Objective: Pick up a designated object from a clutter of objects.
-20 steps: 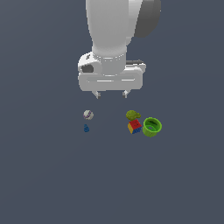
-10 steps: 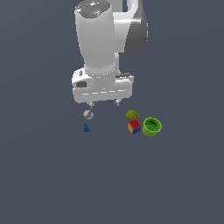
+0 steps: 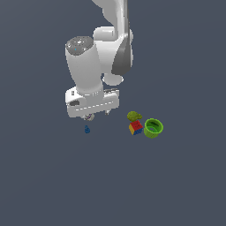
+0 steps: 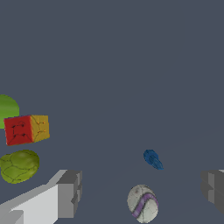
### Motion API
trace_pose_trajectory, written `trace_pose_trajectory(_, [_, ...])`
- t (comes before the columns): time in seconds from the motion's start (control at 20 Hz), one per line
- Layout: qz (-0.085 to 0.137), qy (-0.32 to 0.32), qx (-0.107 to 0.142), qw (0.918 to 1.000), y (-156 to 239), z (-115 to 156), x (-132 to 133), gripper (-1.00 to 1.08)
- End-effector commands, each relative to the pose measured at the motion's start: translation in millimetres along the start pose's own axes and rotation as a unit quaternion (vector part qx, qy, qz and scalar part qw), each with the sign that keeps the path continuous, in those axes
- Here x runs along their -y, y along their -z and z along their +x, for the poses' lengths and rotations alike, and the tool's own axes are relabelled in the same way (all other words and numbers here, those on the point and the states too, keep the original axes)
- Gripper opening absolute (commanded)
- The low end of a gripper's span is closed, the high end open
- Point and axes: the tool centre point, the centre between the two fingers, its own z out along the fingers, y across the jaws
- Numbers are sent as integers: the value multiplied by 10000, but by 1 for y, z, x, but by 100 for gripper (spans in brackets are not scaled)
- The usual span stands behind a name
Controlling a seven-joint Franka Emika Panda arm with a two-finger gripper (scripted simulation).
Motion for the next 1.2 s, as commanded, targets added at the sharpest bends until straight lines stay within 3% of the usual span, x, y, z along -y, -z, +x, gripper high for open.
trace_pose_trajectory(0.0, [-13,208,1,9998,-17,-6,-11,100])
trace_pose_trajectory(0.6, [-85,1086,40,9940,-86,-40,-54,100])
trace_pose_trajectory(1.15, [-120,1427,70,9897,-112,-58,-69,100])
